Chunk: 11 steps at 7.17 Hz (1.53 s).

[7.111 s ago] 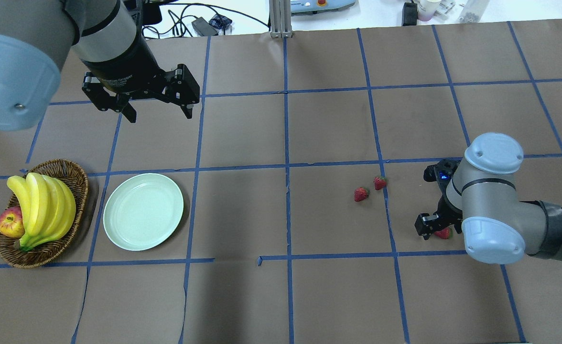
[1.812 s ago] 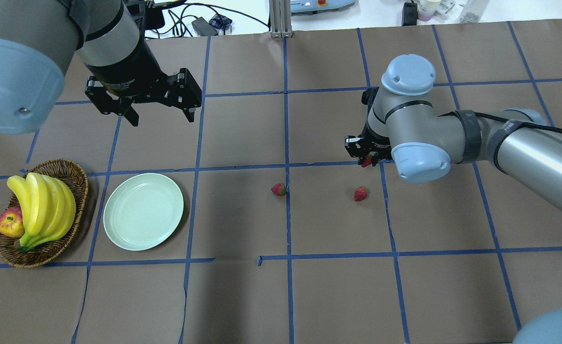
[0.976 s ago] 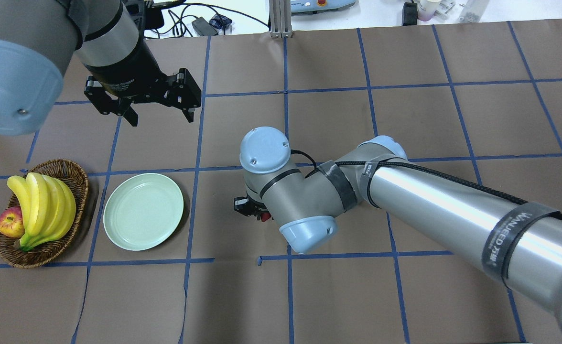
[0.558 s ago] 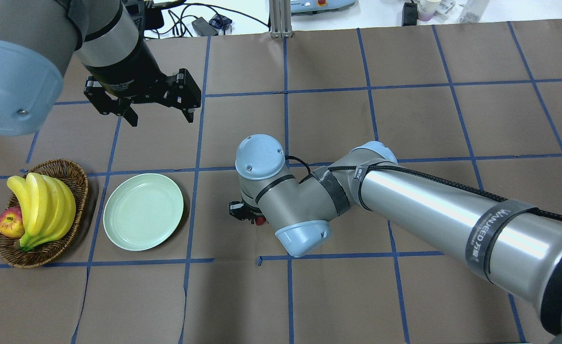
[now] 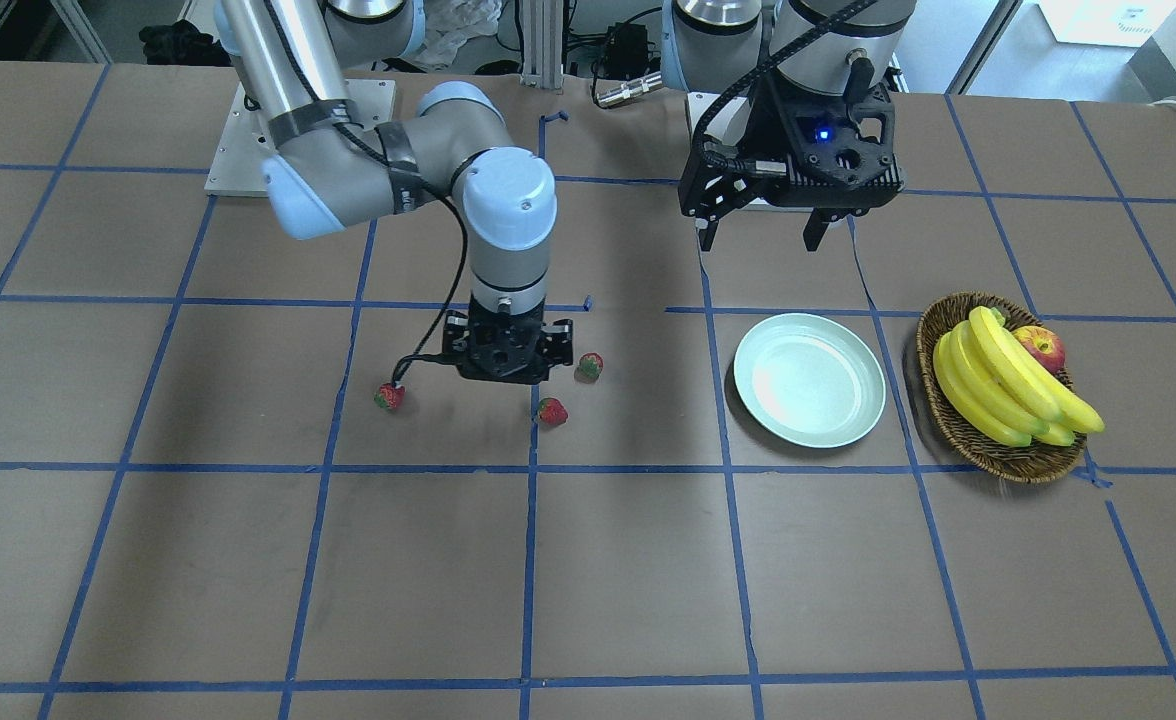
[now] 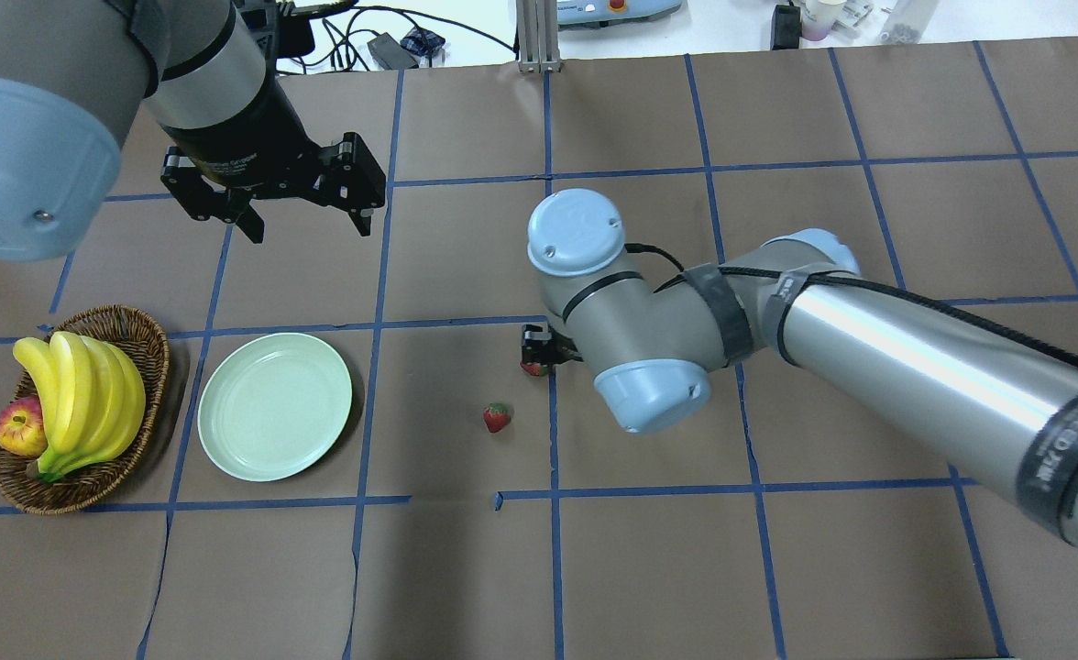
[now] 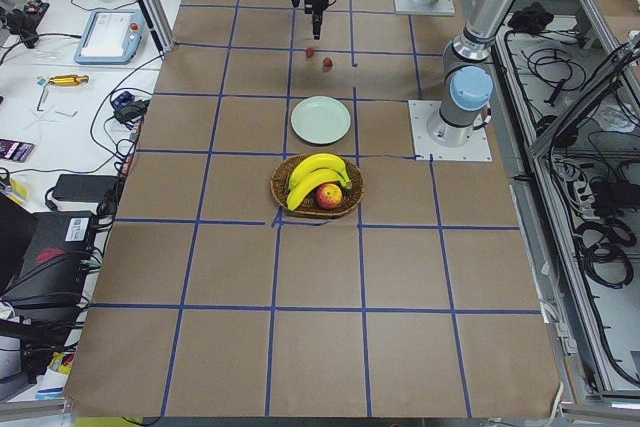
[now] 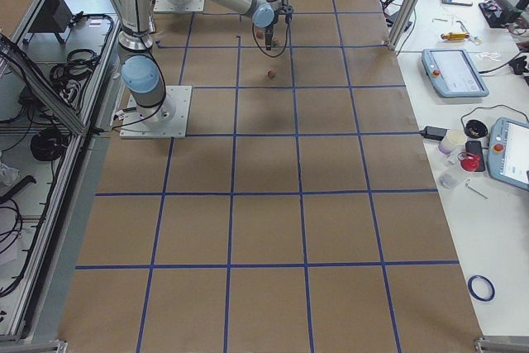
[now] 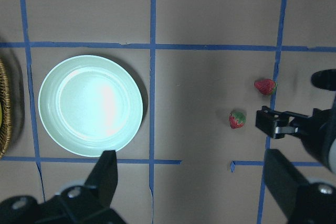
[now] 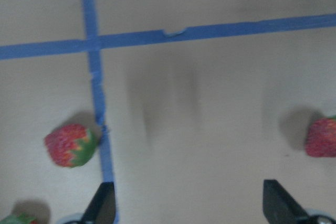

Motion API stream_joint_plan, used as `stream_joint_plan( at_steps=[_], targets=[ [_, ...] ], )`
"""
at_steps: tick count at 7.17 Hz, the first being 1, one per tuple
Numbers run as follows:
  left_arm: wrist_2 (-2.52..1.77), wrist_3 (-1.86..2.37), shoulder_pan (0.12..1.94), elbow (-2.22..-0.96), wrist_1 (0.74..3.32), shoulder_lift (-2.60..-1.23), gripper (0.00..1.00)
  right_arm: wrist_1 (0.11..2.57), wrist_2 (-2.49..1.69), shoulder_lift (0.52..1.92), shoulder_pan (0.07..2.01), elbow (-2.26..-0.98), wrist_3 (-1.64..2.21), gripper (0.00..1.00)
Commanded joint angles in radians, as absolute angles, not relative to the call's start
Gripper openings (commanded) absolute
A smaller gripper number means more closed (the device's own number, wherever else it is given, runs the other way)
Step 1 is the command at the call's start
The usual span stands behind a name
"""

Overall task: Collect all strawberries into plate
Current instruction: 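Move the right gripper to the last far strawberry and grasp it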

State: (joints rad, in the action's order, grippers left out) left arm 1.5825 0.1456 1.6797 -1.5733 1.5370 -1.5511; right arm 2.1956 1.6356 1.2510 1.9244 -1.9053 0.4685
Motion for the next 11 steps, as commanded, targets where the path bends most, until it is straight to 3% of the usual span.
stream_joint_plan(
  at_steps=[1,3,4,6,7,8,9,11],
  targets=[
    [1.583,0.146,1.68,-1.575,1.537,-1.552,1.0,2.169,1.664,1.263,1.76,-1.942,0.344,1.0],
    [1.583,0.147,1.68,-1.574,1.537,-1.554,1.0,2.21,1.66,1.261,1.691,-1.999,0.253,1.0],
    [1.583,0.147,1.68,-1.574,1.537,-1.554,1.0,2.253,1.655,1.258,1.69,-2.012,0.261,0.9],
    [1.582,0.147,1.68,-1.574,1.537,-1.554,1.0,2.281,1.606,1.252,1.69,-2.049,0.262,0.89],
    [1.582,0.149,1.68,-1.574,1.537,-1.554,1.0,2.296,1.606,1.25,1.69,-2.057,0.267,0.8],
    [1.58,0.149,1.68,-1.574,1.537,-1.555,1.0,2.299,1.605,1.252,1.69,-2.062,0.267,0.32],
    [1.58,0.149,1.68,-1.574,1.537,-1.555,1.0,2.301,1.605,1.252,1.69,-2.063,0.268,0.06],
    [1.58,0.149,1.68,-1.574,1.537,-1.555,1.0,2.319,1.557,1.259,1.692,-2.056,0.291,0.0]
  ],
)
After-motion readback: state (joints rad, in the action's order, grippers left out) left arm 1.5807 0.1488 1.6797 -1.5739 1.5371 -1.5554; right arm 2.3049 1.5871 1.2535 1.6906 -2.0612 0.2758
